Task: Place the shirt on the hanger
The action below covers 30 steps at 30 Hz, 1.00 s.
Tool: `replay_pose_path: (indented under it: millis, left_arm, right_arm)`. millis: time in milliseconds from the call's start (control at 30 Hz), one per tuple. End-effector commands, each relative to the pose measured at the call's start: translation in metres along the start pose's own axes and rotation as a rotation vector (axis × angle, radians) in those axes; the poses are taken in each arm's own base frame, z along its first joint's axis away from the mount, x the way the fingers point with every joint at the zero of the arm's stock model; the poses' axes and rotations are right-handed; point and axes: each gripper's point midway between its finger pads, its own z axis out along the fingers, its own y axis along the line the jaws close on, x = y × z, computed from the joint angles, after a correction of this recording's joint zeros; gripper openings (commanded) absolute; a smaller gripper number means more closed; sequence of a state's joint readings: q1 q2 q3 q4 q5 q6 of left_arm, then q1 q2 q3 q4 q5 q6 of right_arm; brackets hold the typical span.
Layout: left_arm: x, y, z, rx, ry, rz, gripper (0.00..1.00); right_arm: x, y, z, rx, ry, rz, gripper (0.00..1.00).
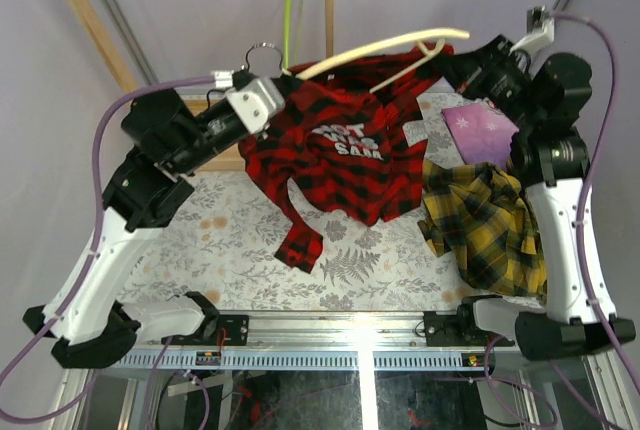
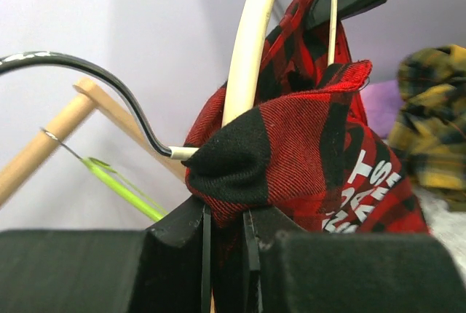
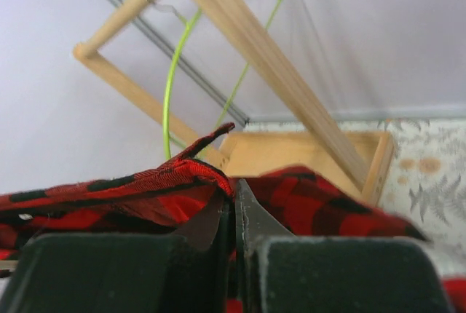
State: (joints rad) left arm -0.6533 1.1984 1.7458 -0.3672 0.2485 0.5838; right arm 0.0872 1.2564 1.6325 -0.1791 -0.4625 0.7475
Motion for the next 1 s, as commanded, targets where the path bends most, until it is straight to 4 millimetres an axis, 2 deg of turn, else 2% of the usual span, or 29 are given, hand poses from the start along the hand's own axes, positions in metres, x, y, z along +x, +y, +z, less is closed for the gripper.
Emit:
replay_pose_path:
  millis: [0,67,200,300,400,533,700,800,967]
  left_arm:
    - [0.006,-0.038,-0.032,0.125,-0.012,-0.072,0.0]
    - [0.029,-0.064,-0.051,0.181,0.035,-0.12,0.0]
    - [0.081,-0.113,-0.083,0.27,0.173,-0.275,0.0]
    - [0.127,-0.146,-0.102,0.297,0.327,-0.413,0.0]
    - [0.154,-0.163,-0.118,0.264,0.419,-0.526,0.0]
    - [0.162,-0.168,-0.135,0.226,0.421,-0.537,0.0]
    - [0.151,-0.164,-0.149,0.212,0.356,-0.487,0.0]
    - [0.149,-0.163,-0.148,0.198,0.364,-0.516,0.0]
    - [0.16,-0.167,-0.14,0.178,0.477,-0.641,0.0]
  right_arm:
    - [0.064,-0.031,-0.034,0.067,0.149,0.009,0.0]
    - [0.102,-0.053,-0.056,0.124,0.211,0.02,0.0]
    - [0.163,-0.079,-0.094,0.179,0.311,0.065,0.0]
    - [0.202,-0.092,-0.115,0.203,0.388,0.118,0.0]
    - [0.223,-0.1,-0.129,0.221,0.415,0.147,0.0]
    - [0.238,-0.109,-0.137,0.245,0.44,0.164,0.0]
    - [0.242,-0.107,-0.132,0.209,0.456,0.169,0.0]
    - [0.236,-0.104,-0.128,0.189,0.452,0.148,0.0]
    - [0.229,-0.103,-0.122,0.183,0.447,0.129,0.0]
